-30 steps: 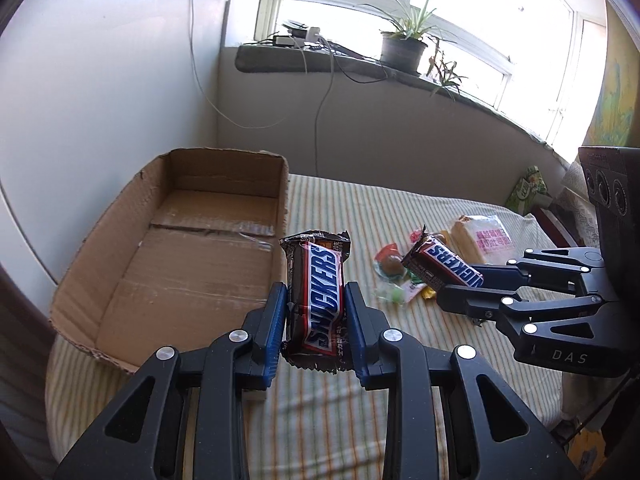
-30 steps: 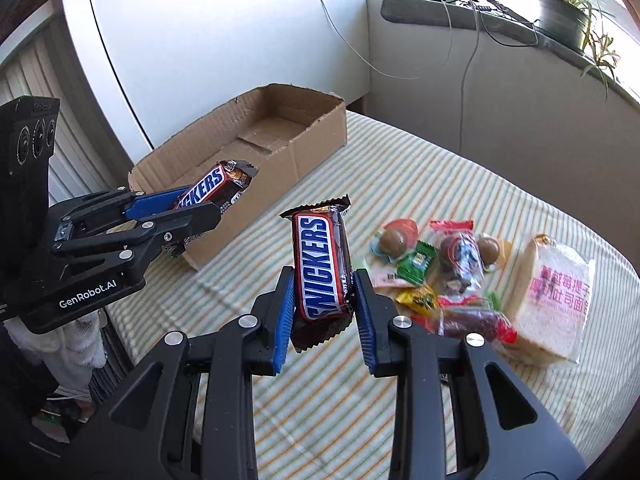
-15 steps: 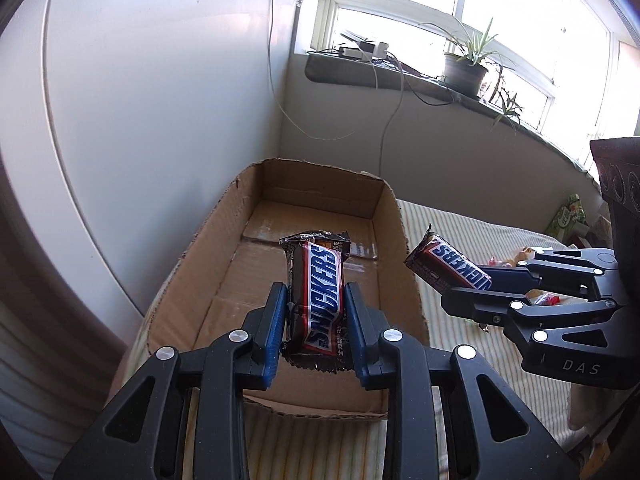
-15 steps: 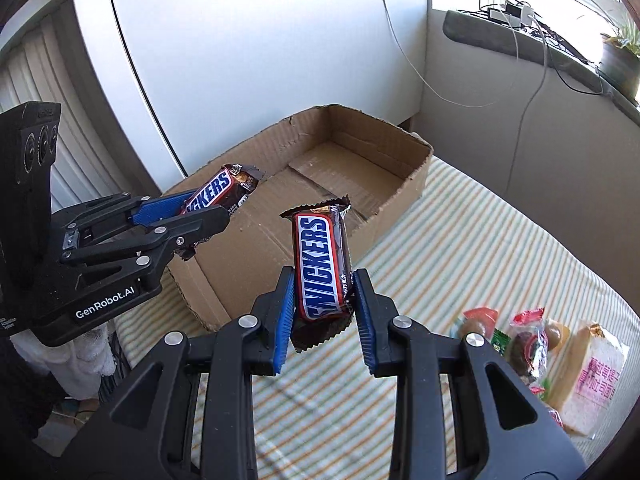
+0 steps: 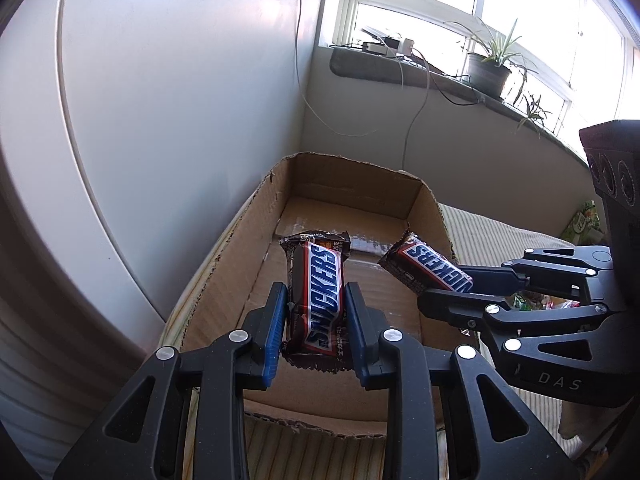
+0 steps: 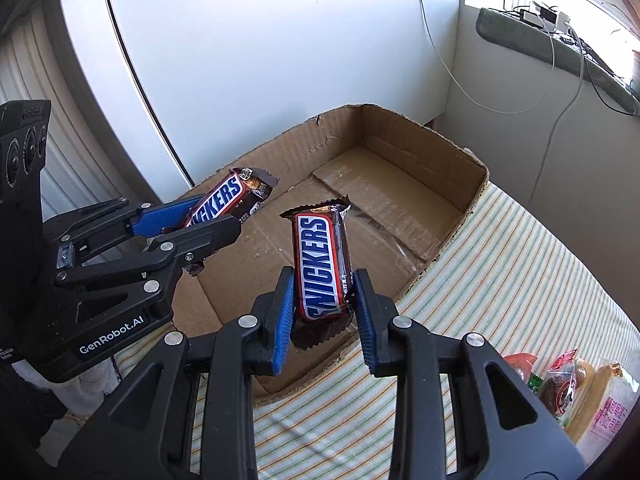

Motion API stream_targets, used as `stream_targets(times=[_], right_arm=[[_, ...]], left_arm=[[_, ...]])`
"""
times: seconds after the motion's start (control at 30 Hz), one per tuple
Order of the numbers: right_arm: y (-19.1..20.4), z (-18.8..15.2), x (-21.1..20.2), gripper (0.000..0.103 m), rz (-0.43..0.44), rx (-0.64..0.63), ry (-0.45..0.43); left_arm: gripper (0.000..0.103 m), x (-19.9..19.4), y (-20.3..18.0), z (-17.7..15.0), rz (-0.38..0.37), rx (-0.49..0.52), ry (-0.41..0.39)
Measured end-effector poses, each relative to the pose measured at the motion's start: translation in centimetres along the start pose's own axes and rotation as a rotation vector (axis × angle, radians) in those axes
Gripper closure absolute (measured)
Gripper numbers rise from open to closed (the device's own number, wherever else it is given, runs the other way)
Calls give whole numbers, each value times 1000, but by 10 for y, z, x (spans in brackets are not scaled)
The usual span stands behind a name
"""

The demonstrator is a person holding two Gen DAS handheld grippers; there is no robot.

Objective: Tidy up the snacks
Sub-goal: 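Carry both Snickers bars over the cardboard box with both grippers, then open both grippers to drop the Snickers bars into the box, then move both grippers back from the box to the snack pile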

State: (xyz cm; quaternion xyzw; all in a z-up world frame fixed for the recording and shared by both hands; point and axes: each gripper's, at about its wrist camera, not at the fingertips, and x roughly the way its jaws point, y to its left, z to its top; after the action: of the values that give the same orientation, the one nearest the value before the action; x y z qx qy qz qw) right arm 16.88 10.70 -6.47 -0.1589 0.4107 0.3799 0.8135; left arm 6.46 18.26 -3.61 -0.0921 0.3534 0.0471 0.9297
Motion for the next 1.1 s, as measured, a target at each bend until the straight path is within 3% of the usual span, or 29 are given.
stream_targets(times=[0.2,0.33,0.6,0.67,0.8,1.1], right_arm=[[2,-1,0,73,1,-14,-4],[3,-2,-4,64,-3,-18,-17],[1,-8,-18,64,-16,-8,-43],[0,-10,-24,62,-22,-3,-52],[-5,-17,-39,49,-32,12,-81],[-35,-51,-81,48,-70,85,-127]], left_arm=[[76,-1,-2,2,4,5,-8],[75,-1,-3,2,13,5,-10],[75,-7,-4,2,21,-5,-25],[75,-9,-5,2,21,-5,-29],[75,-16,-11,1,15,-1,-38],[75,-32,-36,-1,-32,21,-59]])
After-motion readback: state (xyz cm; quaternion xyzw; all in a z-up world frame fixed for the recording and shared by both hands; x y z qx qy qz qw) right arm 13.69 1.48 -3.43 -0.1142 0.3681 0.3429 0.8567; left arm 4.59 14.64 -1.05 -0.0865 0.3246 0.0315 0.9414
